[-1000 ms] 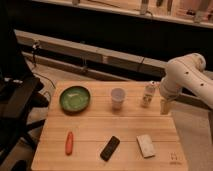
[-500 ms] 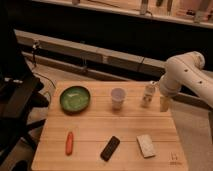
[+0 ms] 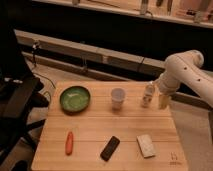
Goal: Knock the bottle over
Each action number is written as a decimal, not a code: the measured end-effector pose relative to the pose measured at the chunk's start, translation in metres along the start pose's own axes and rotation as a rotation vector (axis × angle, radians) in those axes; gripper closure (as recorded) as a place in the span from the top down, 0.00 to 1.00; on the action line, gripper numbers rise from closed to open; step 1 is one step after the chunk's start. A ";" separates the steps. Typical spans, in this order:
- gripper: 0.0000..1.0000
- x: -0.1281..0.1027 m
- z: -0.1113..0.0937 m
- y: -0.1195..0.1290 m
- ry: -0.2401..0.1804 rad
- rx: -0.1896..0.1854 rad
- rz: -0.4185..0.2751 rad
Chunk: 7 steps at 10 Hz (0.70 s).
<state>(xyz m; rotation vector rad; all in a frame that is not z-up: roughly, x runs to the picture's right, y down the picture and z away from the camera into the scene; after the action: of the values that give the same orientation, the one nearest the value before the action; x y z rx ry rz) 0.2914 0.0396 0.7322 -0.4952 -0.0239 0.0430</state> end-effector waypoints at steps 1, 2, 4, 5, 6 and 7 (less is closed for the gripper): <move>0.80 -0.001 0.000 -0.002 -0.002 0.002 -0.002; 0.80 -0.001 0.001 -0.004 -0.004 0.005 -0.004; 0.80 -0.001 0.002 -0.008 -0.008 0.009 -0.008; 0.80 -0.002 0.003 -0.010 -0.009 0.011 -0.011; 0.80 -0.002 0.003 -0.011 -0.011 0.013 -0.011; 0.80 -0.001 0.003 -0.014 -0.012 0.016 -0.013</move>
<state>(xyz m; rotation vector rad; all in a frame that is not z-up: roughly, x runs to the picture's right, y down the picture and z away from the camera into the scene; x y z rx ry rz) 0.2905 0.0289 0.7416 -0.4790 -0.0386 0.0334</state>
